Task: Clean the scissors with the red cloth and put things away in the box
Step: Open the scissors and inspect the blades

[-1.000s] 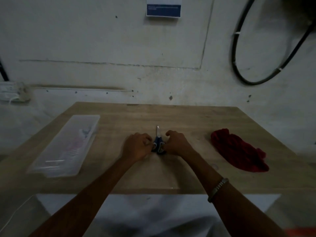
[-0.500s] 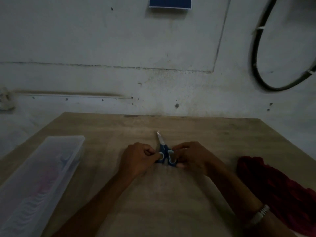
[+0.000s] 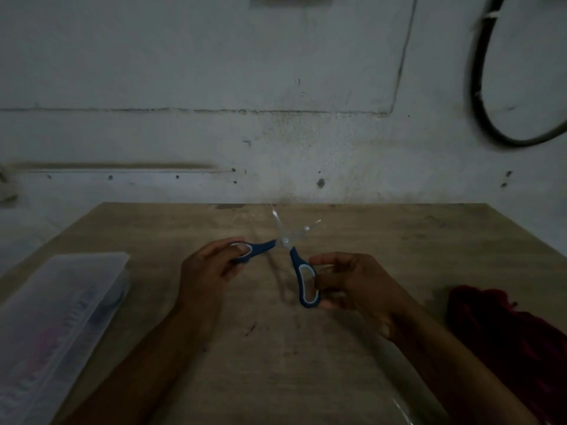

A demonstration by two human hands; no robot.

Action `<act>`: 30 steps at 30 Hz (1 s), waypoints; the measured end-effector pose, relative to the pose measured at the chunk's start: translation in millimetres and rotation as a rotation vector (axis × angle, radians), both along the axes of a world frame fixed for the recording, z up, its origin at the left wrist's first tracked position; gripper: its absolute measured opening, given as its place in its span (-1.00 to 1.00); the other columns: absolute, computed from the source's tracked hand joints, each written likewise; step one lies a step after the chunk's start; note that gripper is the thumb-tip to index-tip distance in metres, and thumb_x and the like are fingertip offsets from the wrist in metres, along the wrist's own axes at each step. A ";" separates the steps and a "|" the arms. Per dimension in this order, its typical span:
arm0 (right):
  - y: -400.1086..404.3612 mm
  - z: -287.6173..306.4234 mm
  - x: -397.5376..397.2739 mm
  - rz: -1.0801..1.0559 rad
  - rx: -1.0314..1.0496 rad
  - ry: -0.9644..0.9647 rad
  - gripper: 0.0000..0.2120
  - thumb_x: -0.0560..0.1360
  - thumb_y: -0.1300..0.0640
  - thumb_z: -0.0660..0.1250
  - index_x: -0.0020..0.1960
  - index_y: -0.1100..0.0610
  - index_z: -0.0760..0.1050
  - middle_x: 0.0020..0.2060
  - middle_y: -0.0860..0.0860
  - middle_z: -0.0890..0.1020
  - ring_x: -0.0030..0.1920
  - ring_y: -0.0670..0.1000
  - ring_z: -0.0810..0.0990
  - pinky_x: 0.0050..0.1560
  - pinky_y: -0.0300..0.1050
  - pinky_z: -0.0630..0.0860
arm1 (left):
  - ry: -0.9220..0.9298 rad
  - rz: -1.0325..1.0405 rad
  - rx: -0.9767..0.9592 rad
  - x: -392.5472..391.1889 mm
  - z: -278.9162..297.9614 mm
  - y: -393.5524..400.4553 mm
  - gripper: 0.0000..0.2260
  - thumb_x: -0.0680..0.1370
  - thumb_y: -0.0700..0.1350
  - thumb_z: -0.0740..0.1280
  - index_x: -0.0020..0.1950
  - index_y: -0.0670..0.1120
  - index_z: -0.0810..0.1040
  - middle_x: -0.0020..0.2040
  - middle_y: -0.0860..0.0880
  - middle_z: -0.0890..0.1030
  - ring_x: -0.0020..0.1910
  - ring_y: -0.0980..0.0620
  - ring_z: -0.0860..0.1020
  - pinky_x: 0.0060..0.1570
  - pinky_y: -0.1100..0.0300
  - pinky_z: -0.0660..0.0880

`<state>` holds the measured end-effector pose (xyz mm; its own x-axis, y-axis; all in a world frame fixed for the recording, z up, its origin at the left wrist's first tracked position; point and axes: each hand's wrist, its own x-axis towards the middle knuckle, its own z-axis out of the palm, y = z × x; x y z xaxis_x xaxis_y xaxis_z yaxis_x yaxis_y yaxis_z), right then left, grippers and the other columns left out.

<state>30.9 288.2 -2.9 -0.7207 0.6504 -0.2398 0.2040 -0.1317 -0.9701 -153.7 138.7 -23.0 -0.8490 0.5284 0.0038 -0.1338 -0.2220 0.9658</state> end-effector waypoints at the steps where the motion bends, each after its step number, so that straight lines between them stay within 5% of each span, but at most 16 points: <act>1: -2.9 -0.5 -0.1 -0.009 0.012 0.012 -0.69 0.49 0.41 0.51 0.18 0.15 0.69 -0.06 0.15 0.80 -0.18 0.06 0.80 -0.26 -0.13 0.70 | -0.063 -0.006 0.025 -0.9 0.7 0.1 -0.86 0.50 -0.21 0.46 0.05 -0.13 0.71 0.03 -0.12 0.73 0.10 -0.07 0.68 0.04 0.16 0.57; 4: -11.3 -0.9 -2.2 -0.015 0.011 0.055 -0.72 0.49 0.41 0.50 0.15 0.17 0.71 -0.08 0.15 0.80 -0.18 0.07 0.81 -0.27 -0.13 0.71 | -0.312 -0.096 0.203 4.7 4.8 -1.1 -0.79 0.57 -0.18 0.37 0.18 -0.19 0.63 0.12 -0.14 0.72 0.16 -0.05 0.67 0.18 0.10 0.54; 8: -16.5 -0.3 -2.5 -0.059 0.001 0.102 -0.71 0.48 0.39 0.53 0.14 0.13 0.71 -0.14 0.07 0.81 -0.13 0.10 0.82 -0.15 -0.02 0.75 | -0.398 -0.215 0.301 2.3 10.0 -4.0 -0.69 0.60 -0.23 0.28 0.34 -0.24 0.52 0.25 -0.19 0.65 0.27 -0.10 0.61 0.33 0.04 0.50; 12: -24.5 0.0 -5.1 -0.087 0.016 0.116 -0.68 0.43 0.40 0.58 0.12 0.13 0.69 -0.17 0.08 0.80 -0.21 0.06 0.81 -0.26 -0.10 0.70 | -0.535 -0.243 0.437 -1.3 14.0 -7.8 -0.71 0.63 -0.30 0.23 0.35 -0.26 0.51 0.26 -0.21 0.65 0.20 -0.08 0.66 0.10 0.14 0.62; 16: -37.1 -1.7 -9.4 -0.101 0.049 0.124 -0.69 0.41 0.45 0.57 0.07 0.18 0.68 -0.20 0.13 0.78 -0.29 0.06 0.76 -0.31 -0.08 0.70 | -0.505 -0.254 0.356 7.9 17.3 -8.5 -0.65 0.53 -0.17 0.35 0.29 -0.26 0.55 0.18 -0.21 0.69 0.15 -0.07 0.68 0.13 0.10 0.63; 21: -49.5 -6.6 -17.0 -0.098 0.116 0.113 -0.72 0.38 0.49 0.58 0.01 0.29 0.60 -0.17 0.26 0.76 -0.21 0.22 0.72 -0.11 0.24 0.70 | -0.372 -0.258 0.212 17.2 9.7 -3.2 -0.76 0.61 -0.14 0.30 0.22 -0.18 0.62 0.16 -0.12 0.71 0.13 -0.03 0.69 0.15 0.06 0.54; 27: -42.9 -12.7 -18.4 -0.142 0.313 0.051 -0.77 0.40 0.40 0.58 -0.03 0.24 0.61 -0.24 0.12 0.79 -0.14 0.22 0.79 -0.07 0.29 0.74 | -0.374 -0.171 0.166 15.4 2.6 -1.1 -0.83 0.57 -0.19 0.37 0.14 -0.13 0.67 0.10 -0.05 0.73 0.14 0.00 0.67 0.01 0.16 0.56; 30: -36.6 -14.6 -16.2 -0.120 0.312 0.021 -0.76 0.40 0.34 0.63 -0.01 0.20 0.64 -0.23 0.10 0.79 -0.15 0.13 0.80 -0.08 0.16 0.76 | -0.425 -0.182 0.190 17.3 4.1 -0.6 -0.84 0.56 -0.24 0.37 0.12 -0.17 0.68 0.07 -0.05 0.74 0.08 0.03 0.68 -0.10 0.23 0.64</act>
